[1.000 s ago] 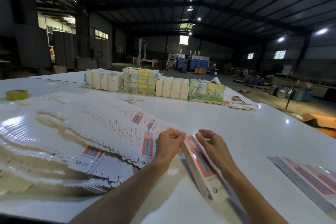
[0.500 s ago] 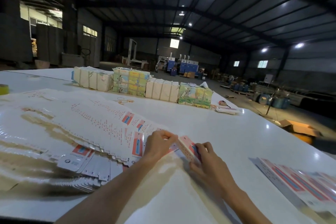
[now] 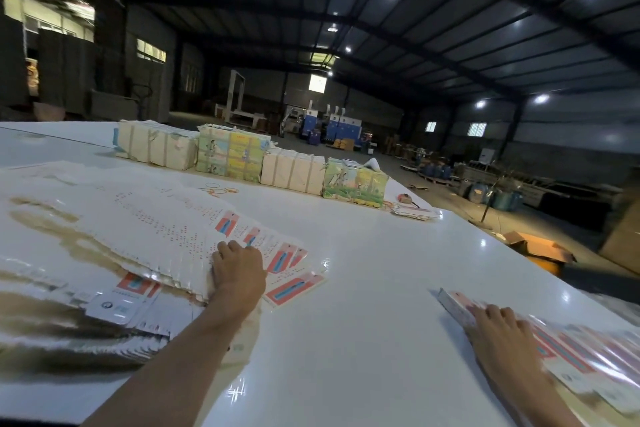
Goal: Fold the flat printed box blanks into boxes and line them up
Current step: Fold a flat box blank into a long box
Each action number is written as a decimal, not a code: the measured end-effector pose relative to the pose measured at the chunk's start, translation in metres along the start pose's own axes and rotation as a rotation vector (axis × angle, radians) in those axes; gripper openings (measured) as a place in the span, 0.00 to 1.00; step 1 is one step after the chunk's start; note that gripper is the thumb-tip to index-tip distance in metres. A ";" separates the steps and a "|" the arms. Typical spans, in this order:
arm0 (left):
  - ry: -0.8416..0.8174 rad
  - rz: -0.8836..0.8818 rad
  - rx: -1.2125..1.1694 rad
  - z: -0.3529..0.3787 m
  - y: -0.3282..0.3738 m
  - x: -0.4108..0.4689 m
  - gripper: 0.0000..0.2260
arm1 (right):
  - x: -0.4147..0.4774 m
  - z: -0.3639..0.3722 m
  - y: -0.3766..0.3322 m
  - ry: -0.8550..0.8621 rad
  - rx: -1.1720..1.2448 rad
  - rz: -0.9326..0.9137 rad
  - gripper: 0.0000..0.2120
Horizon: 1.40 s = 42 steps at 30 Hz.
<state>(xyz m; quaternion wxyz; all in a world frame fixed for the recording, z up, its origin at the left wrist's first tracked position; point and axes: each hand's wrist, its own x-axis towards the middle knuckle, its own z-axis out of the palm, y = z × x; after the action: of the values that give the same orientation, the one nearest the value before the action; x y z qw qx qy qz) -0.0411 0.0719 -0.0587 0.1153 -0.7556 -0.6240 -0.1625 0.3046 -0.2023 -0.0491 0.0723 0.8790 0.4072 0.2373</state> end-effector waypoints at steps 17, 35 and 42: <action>-0.280 -0.084 -0.569 -0.016 -0.013 0.017 0.43 | 0.026 -0.067 -0.125 0.231 0.685 -0.315 0.15; -0.907 0.097 -1.804 -0.032 0.053 -0.028 0.22 | 0.050 -0.054 -0.198 -0.065 1.594 -0.351 0.19; -1.084 0.084 -2.041 -0.038 0.069 -0.032 0.26 | 0.057 -0.057 -0.188 -0.337 1.789 -0.279 0.14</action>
<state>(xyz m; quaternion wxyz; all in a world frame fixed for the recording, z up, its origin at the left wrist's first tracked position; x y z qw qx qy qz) 0.0174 0.0152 -0.0337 -0.8262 -0.4879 -0.1447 -0.2416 0.1806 -0.0392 -0.0386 -0.5482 0.5733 0.5254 -0.3080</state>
